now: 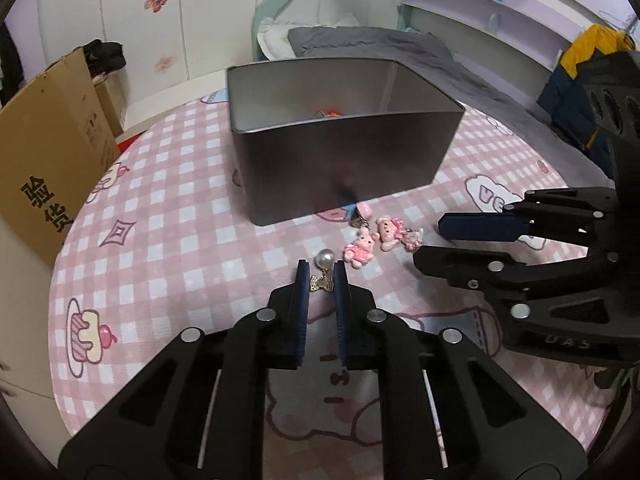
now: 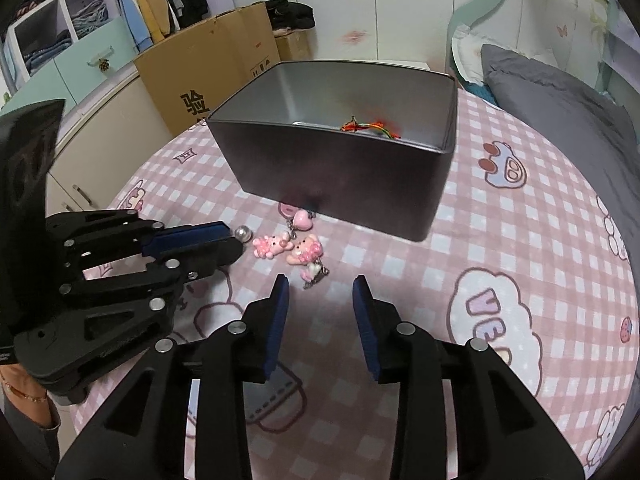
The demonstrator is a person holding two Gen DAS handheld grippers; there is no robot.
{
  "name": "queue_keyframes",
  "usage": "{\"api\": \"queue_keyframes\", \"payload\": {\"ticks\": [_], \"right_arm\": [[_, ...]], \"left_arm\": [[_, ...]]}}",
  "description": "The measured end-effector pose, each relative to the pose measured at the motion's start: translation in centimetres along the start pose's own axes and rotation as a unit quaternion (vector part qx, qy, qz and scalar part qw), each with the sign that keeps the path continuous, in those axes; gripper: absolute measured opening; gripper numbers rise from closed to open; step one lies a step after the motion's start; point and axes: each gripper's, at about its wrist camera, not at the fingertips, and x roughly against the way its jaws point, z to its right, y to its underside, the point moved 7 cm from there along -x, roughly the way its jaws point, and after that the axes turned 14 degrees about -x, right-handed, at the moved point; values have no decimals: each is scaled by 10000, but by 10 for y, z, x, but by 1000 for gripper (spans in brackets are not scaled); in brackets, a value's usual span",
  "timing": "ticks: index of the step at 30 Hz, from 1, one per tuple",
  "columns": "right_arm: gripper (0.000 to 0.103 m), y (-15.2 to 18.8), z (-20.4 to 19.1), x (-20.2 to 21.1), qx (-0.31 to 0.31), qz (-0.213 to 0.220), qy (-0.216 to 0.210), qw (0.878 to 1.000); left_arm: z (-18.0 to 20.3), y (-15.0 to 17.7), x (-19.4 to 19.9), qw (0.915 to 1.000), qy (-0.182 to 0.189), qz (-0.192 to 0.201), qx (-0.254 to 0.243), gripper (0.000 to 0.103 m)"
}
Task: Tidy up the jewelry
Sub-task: 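Grasp a small gold earring with the left gripper while the right grasps a pink charm, then lower the earring and pink charm into the box and open both grippers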
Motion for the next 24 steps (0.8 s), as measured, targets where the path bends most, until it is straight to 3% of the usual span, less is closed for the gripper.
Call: {"api": "queue_keyframes", "payload": {"ticks": [8,9,11,15,24], "right_arm": [[32,-5,-9,-10,340,88,269,9990],[29,-4,-9,-11,398,98,326,9986],[13,-4,-10,-12,544,122,472,9973],[13,0,-11,-7,662,67,522,9964],[13,-12,-11,43,521,370,158,9978]], "left_arm": [[-8,-2,14,9997,135,122,191,12],[-9,-3,17,9996,153,146,191,12],[-8,-5,20,9994,192,193,206,12],[-8,-11,30,9989,276,291,229,12],[-3,-41,56,9961,565,615,269,12]]}}
